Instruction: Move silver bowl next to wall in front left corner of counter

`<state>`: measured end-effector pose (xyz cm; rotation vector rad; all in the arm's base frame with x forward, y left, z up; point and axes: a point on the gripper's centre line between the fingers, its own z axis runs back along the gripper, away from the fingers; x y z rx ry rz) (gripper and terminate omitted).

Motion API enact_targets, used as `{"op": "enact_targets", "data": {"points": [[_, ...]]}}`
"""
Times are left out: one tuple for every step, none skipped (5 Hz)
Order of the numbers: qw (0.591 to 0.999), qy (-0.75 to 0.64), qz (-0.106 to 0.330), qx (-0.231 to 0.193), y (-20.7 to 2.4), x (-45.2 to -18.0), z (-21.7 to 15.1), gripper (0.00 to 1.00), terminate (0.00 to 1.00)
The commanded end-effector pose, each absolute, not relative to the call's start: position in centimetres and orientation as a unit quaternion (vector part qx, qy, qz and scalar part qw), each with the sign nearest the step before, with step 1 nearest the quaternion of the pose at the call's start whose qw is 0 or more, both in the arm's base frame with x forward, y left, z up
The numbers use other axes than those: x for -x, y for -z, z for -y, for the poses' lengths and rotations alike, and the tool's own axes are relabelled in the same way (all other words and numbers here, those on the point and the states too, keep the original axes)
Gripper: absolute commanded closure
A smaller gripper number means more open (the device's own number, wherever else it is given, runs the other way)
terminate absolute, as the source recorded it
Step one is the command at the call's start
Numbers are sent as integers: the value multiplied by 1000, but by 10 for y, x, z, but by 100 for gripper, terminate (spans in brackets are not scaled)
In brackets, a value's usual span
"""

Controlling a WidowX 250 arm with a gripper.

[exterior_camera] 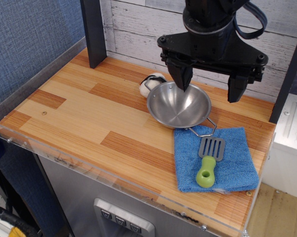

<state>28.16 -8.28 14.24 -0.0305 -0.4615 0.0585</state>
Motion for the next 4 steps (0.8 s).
{"op": "enact_targets", "data": {"points": [[973,-29,229,15,-142,-282,83,0,0],[965,-149,215,18,-131,-274,63,0,0],[939,-275,205,22,-125,-266,51,0,0],[907,-372,195,25,-120,-261,42,0,0]]}}
